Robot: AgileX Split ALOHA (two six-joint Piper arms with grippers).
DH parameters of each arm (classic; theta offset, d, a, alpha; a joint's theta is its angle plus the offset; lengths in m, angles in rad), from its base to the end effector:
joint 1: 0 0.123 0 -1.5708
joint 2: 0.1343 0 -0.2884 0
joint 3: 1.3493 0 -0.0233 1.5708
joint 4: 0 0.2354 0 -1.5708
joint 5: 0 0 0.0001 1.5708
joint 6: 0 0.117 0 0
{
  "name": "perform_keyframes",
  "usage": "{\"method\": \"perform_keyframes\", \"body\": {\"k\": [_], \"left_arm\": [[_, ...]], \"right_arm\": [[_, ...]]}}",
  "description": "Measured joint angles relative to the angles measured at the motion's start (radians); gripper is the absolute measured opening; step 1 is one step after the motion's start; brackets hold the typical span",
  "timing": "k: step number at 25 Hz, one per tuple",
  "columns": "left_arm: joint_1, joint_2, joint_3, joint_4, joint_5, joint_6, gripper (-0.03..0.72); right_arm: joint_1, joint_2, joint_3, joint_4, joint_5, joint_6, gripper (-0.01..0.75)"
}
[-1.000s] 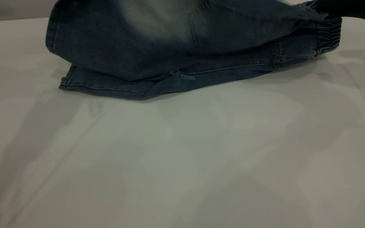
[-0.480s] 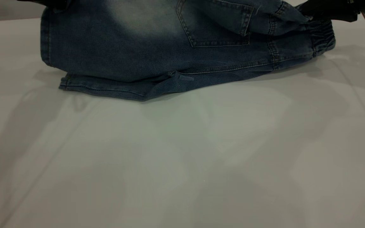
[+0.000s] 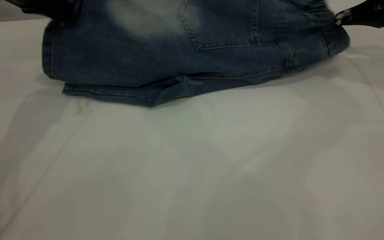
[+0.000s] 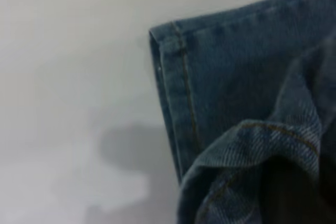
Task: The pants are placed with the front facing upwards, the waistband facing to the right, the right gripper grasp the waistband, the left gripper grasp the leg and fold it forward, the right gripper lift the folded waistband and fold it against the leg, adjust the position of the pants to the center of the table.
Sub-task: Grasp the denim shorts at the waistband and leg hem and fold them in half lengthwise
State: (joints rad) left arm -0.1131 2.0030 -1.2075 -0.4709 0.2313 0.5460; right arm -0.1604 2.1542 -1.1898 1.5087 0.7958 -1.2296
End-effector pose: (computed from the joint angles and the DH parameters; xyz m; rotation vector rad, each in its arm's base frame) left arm 0.4155 -0.0595 0.1386 0.2906 2.4673 -0.1410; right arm 0.4145 0.0175 0.1079 0.1685 2.3806 1.0256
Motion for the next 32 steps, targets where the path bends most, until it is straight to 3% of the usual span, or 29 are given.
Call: {"method": "perform_keyframes", "body": {"k": [12, 15, 20, 23, 27, 32], "left_arm": [[0.0, 0.05, -0.033, 0.001, -0.051, 0.0, 0.081], [0.0, 0.05, -0.033, 0.001, -0.051, 0.0, 0.15], [0.0, 0.05, -0.033, 0.001, -0.074, -0.001, 0.37], [0.0, 0.05, -0.033, -0.001, -0.081, -0.004, 0.464], [0.0, 0.048, -0.033, -0.005, -0.077, -0.004, 0.511], [0.0, 0.026, -0.033, -0.009, -0.031, -0.015, 0.514]], "right_arm": [[0.0, -0.001, -0.014, -0.008, -0.007, 0.017, 0.575], [0.0, -0.001, -0.014, -0.008, -0.005, 0.027, 0.576], [0.0, -0.001, -0.014, -0.015, -0.001, 0.062, 0.576], [0.0, -0.001, -0.014, -0.036, 0.006, 0.103, 0.576], [-0.001, 0.003, -0.014, -0.082, -0.02, 0.169, 0.576], [-0.001, 0.012, -0.021, -0.117, -0.051, 0.26, 0.576]]}}
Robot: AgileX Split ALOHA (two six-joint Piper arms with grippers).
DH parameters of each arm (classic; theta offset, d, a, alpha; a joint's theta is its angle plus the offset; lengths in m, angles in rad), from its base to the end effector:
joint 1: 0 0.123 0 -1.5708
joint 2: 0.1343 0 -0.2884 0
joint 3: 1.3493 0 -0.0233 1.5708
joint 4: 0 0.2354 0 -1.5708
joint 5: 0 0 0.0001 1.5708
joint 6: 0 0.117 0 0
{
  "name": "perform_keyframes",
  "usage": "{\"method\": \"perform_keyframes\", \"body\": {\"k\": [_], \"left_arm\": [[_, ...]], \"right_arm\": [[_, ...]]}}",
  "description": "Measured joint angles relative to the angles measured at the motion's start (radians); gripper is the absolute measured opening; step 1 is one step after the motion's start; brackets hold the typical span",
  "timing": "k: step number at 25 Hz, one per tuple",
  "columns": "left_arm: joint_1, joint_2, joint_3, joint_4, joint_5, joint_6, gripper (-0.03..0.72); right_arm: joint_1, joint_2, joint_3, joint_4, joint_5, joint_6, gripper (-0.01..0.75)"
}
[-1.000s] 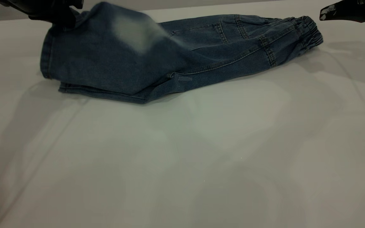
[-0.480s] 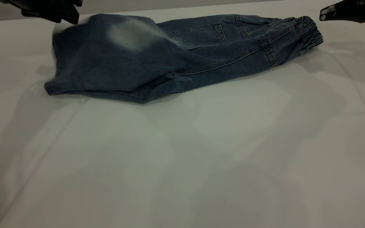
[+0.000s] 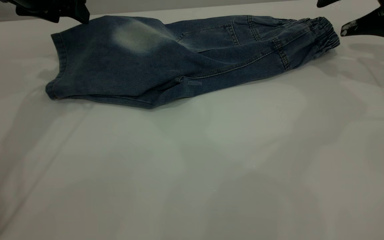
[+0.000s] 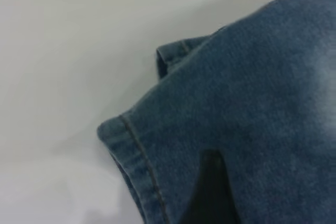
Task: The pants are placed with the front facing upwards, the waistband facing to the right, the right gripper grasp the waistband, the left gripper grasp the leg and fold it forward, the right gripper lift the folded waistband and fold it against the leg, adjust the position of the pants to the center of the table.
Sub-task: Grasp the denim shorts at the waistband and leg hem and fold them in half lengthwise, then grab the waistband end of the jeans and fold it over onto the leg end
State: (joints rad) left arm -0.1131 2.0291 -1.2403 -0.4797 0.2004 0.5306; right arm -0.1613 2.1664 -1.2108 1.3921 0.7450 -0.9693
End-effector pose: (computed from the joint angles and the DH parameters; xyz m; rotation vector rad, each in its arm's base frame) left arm 0.4261 -0.0593 0.1382 0.2512 2.4375 -0.1365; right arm 0.4142 0.0118 0.0986 0.3891 2.4818 1.0192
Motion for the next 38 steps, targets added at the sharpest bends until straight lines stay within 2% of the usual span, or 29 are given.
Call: {"method": "perform_keyframes", "body": {"k": [6, 14, 21, 30, 33, 38], "left_arm": [[0.0, -0.017, -0.038, 0.009, 0.003, -0.001, 0.516], [0.0, -0.017, -0.157, 0.01, 0.158, -0.001, 0.517], [0.0, -0.017, -0.169, 0.01, 0.179, -0.001, 0.517], [0.0, -0.017, -0.169, 0.01, 0.191, 0.006, 0.517], [0.0, -0.017, -0.169, 0.01, 0.191, 0.007, 0.517], [0.0, -0.017, -0.169, 0.01, 0.191, 0.007, 0.517]], "right_arm": [[0.0, 0.0, -0.002, -0.009, -0.01, 0.031, 0.575], [0.001, 0.0, -0.002, -0.057, -0.022, 0.07, 0.574], [0.0, 0.0, -0.02, -0.053, -0.07, 0.075, 0.575], [0.0, 0.119, -0.156, -0.072, 0.059, 0.177, 0.587], [-0.002, 0.142, -0.165, -0.105, 0.056, 0.208, 0.587], [-0.044, 0.141, -0.165, -0.222, 0.041, 0.308, 0.587]]}}
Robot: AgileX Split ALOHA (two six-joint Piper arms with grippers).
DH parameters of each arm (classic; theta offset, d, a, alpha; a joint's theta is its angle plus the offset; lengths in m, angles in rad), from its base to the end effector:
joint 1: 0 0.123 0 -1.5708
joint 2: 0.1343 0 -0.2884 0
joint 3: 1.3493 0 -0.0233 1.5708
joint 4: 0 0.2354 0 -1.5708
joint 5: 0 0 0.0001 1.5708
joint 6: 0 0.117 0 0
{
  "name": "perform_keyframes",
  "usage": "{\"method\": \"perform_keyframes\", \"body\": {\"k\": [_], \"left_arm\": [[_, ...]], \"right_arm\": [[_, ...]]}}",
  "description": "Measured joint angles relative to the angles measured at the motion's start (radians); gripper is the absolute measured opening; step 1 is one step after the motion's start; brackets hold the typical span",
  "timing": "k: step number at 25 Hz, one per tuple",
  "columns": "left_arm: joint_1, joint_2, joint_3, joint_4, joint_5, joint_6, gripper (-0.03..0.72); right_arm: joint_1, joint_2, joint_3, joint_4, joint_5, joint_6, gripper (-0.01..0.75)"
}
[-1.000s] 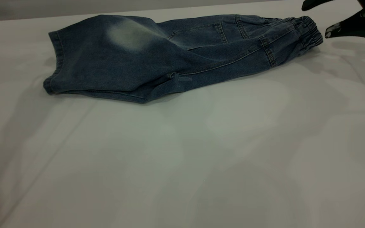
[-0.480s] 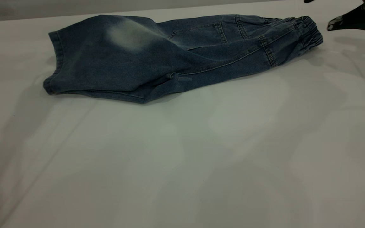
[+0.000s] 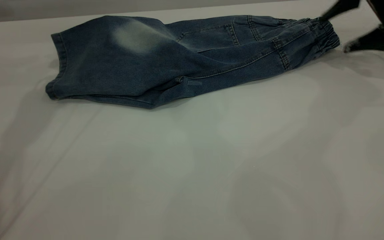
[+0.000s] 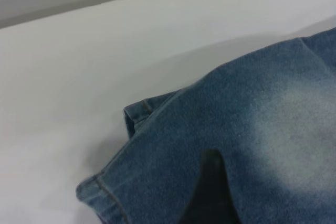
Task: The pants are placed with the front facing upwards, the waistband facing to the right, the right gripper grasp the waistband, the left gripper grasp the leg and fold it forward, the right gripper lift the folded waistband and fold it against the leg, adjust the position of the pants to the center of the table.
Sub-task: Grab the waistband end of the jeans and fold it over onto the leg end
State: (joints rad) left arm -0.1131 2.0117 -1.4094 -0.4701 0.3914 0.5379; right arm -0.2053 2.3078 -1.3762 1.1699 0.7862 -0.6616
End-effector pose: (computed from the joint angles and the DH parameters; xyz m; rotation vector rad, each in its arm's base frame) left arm 0.4425 -0.0707 0.1813 0.3344 2.4096 -0.2181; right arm 0.4317 -0.0120 0.0650 0.5869 2.6129 1.0257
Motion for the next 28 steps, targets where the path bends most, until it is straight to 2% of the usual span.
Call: {"method": "perform_keyframes", "body": {"k": [6, 15, 28], "left_arm": [[0.0, 0.0, 0.0, 0.0, -0.002, 0.0, 0.517], [0.0, 0.0, 0.0, -0.001, -0.004, 0.001, 0.517], [0.0, 0.0, 0.0, -0.002, -0.009, 0.001, 0.517]], "right_arm": [[-0.016, 0.0, 0.001, -0.049, 0.006, 0.013, 0.587], [-0.014, 0.002, 0.001, 0.027, 0.003, -0.075, 0.587], [-0.013, 0.068, -0.01, 0.176, 0.06, -0.161, 0.587]]}}
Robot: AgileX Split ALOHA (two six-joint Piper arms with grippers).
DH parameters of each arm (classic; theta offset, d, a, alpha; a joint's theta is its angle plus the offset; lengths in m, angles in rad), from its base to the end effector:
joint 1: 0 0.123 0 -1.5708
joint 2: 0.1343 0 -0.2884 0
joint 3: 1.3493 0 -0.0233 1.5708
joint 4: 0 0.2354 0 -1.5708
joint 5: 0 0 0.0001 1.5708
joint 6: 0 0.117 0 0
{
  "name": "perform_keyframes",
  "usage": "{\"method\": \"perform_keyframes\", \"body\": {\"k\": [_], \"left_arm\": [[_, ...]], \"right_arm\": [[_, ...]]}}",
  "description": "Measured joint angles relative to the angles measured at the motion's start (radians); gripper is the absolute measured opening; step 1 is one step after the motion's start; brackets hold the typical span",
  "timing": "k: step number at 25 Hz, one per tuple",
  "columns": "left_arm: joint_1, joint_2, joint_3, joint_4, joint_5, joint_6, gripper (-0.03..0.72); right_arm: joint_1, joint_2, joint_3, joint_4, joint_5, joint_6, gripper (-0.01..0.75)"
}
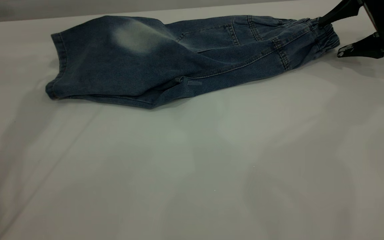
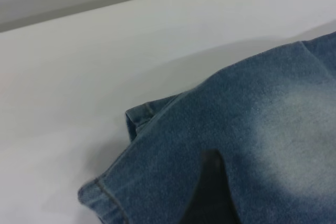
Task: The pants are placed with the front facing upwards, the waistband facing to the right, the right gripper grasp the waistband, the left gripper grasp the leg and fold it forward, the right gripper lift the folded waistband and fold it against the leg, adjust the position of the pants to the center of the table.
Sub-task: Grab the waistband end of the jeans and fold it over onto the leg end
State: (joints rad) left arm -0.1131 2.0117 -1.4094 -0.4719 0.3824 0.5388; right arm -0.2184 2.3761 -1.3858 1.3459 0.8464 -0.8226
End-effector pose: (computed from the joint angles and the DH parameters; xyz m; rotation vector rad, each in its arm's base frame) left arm 0.4433 -0.0704 0.1819 0.3301 2.4020 -0.2145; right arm 0.4378 -0.0096 0.0498 0.5761 2.5203 1.1651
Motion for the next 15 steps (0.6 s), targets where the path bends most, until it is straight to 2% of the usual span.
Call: {"method": "perform_keyframes", "body": {"k": [10, 15], "left_arm": [[0.0, 0.0, 0.0, -0.003, -0.001, 0.0, 0.517], [0.0, 0.0, 0.0, -0.003, -0.003, 0.0, 0.517]], "right_arm": [[0.0, 0.0, 0.001, 0.007, -0.027, -0.001, 0.587], [0.031, 0.001, 0.001, 0.03, -0.042, -0.005, 0.587]]}}
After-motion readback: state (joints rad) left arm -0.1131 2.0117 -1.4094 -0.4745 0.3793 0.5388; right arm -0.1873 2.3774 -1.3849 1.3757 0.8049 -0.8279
